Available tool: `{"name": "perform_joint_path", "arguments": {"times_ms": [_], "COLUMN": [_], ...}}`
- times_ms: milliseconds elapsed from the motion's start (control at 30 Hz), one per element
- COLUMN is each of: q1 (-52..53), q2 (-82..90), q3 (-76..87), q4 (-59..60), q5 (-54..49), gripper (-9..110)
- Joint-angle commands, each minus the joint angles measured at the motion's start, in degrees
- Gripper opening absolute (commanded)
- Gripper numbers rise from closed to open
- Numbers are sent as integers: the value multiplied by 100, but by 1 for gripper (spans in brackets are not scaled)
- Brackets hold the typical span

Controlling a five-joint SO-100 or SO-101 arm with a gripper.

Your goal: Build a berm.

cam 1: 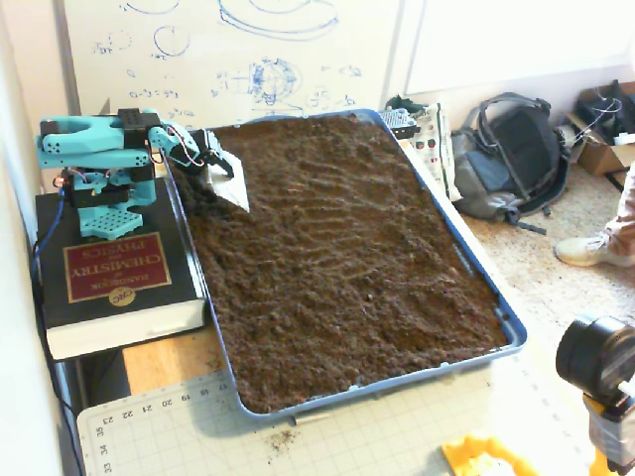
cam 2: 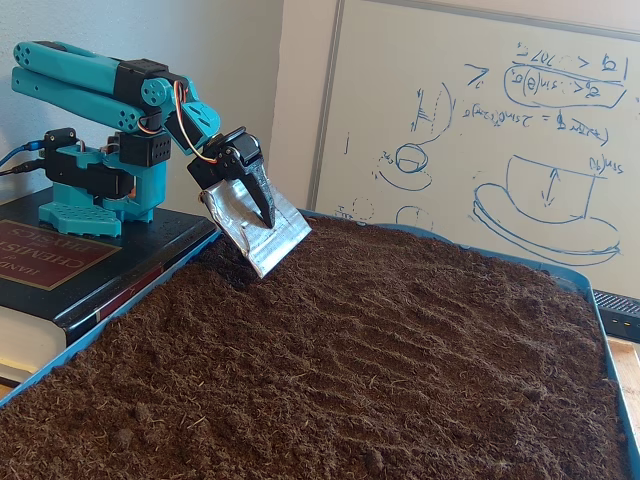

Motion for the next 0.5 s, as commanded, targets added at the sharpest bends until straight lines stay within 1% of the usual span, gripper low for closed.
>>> {"name": "perform_joint_path", "arguments": {"times_ms": [0,467], "q1": [18,62], "q2": [-9,-18], "q3": [-193,-193], "q4": [-158,-158], "q5": [35,35], "gripper": [1,1]}}
